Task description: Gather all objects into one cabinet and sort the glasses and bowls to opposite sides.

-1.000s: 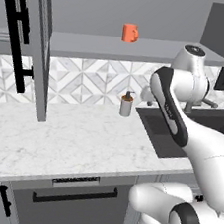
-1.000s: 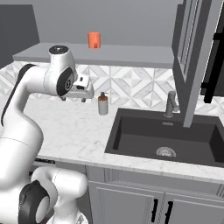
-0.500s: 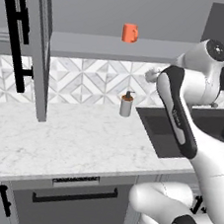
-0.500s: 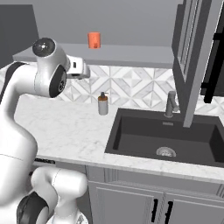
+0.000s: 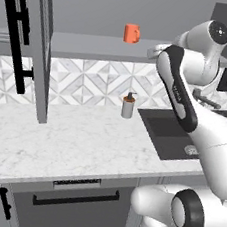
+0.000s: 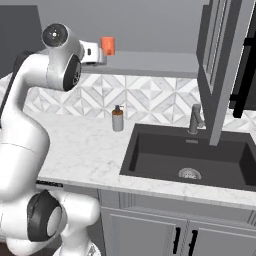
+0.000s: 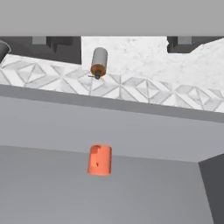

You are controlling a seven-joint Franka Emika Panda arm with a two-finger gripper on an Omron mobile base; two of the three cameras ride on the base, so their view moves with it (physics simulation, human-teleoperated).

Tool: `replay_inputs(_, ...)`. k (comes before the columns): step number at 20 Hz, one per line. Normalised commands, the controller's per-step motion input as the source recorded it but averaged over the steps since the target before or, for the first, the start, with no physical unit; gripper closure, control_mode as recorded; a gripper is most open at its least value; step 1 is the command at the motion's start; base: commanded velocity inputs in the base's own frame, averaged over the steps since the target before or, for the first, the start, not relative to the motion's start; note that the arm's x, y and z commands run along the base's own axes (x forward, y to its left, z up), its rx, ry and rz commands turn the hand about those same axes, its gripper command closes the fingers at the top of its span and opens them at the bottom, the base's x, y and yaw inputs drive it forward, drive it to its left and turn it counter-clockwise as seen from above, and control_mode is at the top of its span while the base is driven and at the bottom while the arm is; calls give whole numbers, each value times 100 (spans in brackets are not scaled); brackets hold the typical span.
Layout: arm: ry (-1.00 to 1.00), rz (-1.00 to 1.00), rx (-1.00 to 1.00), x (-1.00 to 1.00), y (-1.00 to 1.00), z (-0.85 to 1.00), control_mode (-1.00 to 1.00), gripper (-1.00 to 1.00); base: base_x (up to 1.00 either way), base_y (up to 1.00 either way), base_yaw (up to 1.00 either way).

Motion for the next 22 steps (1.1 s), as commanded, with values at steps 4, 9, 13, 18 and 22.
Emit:
replay_inputs(4, 0, 0, 0, 76, 0, 2, -100, -100, 0, 0, 0)
replay_inputs(9, 0, 0, 2, 58, 0, -1, -100, -100, 0, 0, 0)
replay_inputs(13, -4, 0, 6, 42, 0, 0, -100, -100, 0, 0, 0)
replay_inputs(18, -4, 0, 7, 41, 4, -3, -100, -100, 0, 0, 0)
replay_inputs(22, 0, 0, 9, 55, 0, -1, -100, -100, 0, 0, 0)
